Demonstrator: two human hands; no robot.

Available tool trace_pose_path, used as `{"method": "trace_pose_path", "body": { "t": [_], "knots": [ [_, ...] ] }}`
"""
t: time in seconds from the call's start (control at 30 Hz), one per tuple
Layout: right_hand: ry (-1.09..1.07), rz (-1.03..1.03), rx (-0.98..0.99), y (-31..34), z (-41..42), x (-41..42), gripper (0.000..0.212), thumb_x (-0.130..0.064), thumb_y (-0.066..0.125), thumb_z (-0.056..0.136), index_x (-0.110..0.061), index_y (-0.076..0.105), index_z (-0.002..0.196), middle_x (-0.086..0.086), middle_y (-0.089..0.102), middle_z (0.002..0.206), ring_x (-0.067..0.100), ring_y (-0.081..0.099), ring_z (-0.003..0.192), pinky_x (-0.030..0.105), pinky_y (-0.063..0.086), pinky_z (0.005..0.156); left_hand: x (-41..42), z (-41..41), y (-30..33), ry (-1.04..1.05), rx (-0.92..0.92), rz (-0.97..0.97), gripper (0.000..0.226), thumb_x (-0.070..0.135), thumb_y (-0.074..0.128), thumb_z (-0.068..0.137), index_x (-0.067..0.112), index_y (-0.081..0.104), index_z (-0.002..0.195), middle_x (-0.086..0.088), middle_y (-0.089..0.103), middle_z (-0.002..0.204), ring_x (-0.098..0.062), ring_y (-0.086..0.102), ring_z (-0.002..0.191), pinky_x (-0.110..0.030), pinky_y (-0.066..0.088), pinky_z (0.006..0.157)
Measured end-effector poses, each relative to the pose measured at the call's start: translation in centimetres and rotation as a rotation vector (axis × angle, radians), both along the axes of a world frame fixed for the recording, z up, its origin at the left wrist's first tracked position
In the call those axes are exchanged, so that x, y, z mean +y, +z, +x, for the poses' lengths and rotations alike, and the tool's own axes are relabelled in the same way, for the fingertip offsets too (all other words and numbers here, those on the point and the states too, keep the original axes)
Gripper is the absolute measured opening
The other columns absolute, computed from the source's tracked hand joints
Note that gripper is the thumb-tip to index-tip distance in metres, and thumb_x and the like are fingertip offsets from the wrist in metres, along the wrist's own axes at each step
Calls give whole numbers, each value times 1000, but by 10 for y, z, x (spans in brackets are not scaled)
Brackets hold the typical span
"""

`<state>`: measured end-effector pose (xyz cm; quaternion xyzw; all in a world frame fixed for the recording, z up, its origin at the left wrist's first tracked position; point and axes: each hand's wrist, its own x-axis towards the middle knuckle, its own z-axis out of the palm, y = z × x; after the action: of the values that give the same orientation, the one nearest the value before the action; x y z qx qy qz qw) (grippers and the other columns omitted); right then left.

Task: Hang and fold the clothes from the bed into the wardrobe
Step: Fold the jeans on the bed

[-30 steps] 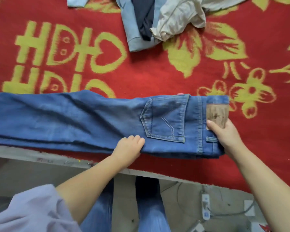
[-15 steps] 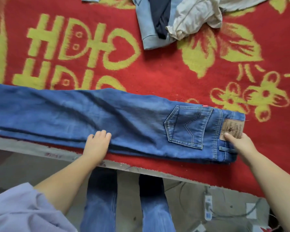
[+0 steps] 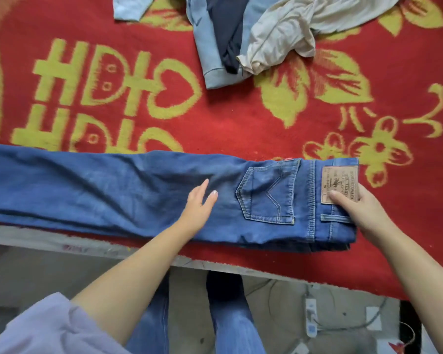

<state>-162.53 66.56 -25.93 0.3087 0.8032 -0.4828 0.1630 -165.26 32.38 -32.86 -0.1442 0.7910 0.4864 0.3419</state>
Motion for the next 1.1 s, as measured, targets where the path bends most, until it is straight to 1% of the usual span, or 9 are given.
{"method": "trace_pose_path", "body": {
  "t": [0.13, 0.3, 0.4, 0.53, 0.67, 0.73, 0.9, 1.03, 1.1],
  "knots": [
    [210, -193, 151, 83, -29, -90, 19, -14, 62, 91, -28, 61, 105, -16, 69, 100, -7, 64, 89, 8, 48, 76, 21, -29, 23, 410, -543, 505, 67, 71, 24, 90, 37, 30, 148, 7, 20, 157, -27, 23, 144, -62, 20, 109],
    [586, -111, 156, 65, -58, -248, 11, -26, 56, 90, -27, 50, 99, 1, 56, 105, 18, 59, 95, 30, 46, 83, -69, -42, 46, 369, -480, 841, 84, 81, 33, 80, 21, 54, 134, -8, 59, 121, -25, 55, 106, -42, 42, 86],
    [700, -16, -5, 13, -57, -328, 22, -31, 53, 91, -23, 44, 109, 5, 41, 113, 29, 59, 91, 38, 48, 84, -136, -47, 56, 382, -386, 678, 75, 79, 42, 74, 26, 60, 123, 0, 64, 113, -16, 62, 93, -36, 51, 73],
    [966, -92, -171, -27, -49, -362, 45, -27, 50, 96, -13, 41, 137, 12, 44, 137, 22, 51, 109, 31, 40, 89, -163, -48, 25, 140, -237, 60, 74, 58, 69, 77, 24, 39, 135, 11, 54, 123, -10, 52, 113, -35, 46, 86],
    [713, 201, 334, -30, -49, -327, 39, -19, 40, 89, -14, 63, 121, 6, 64, 120, 25, 56, 115, 40, 46, 98, -146, -48, -18, 54, -111, -175, 62, 35, 70, 84, 7, 36, 128, -4, 54, 121, -25, 53, 114, -30, 40, 81],
    [729, 524, 427, -48, -54, -288, 48, -30, 36, 92, -17, 51, 136, 7, 51, 141, 25, 37, 135, 52, 30, 109, -145, -47, -32, 88, -69, -207, 49, 32, 68, 86, 6, 42, 120, -9, 58, 118, -30, 53, 114, -32, 39, 78],
    [1129, 787, -201, -98, -74, -236, 61, -60, 2, 93, -39, -15, 148, -3, -12, 161, 23, -17, 147, 68, 6, 110, -146, -40, -32, 21, 51, -415, 51, 30, 63, 89, 16, 37, 131, -10, 56, 123, -32, 51, 115, -42, 44, 89],
    [1006, 663, -183, -95, -90, -244, 67, -49, 33, 100, -38, -9, 151, -1, -20, 159, 25, -19, 146, 61, 0, 113, -129, -29, -23, -340, 639, -721, 76, 37, 55, 84, 16, 22, 149, -18, 33, 150, -33, 30, 139, -59, 27, 108],
    [672, 575, -5, -87, -84, -238, 73, -41, 48, 97, -28, 4, 154, 4, -6, 161, 24, -6, 148, 53, 5, 116, -112, -28, -19, -429, 620, -620, 71, 46, 39, 88, 23, 15, 152, -14, 13, 158, -31, 11, 145, -65, 18, 107]
  ]
}}
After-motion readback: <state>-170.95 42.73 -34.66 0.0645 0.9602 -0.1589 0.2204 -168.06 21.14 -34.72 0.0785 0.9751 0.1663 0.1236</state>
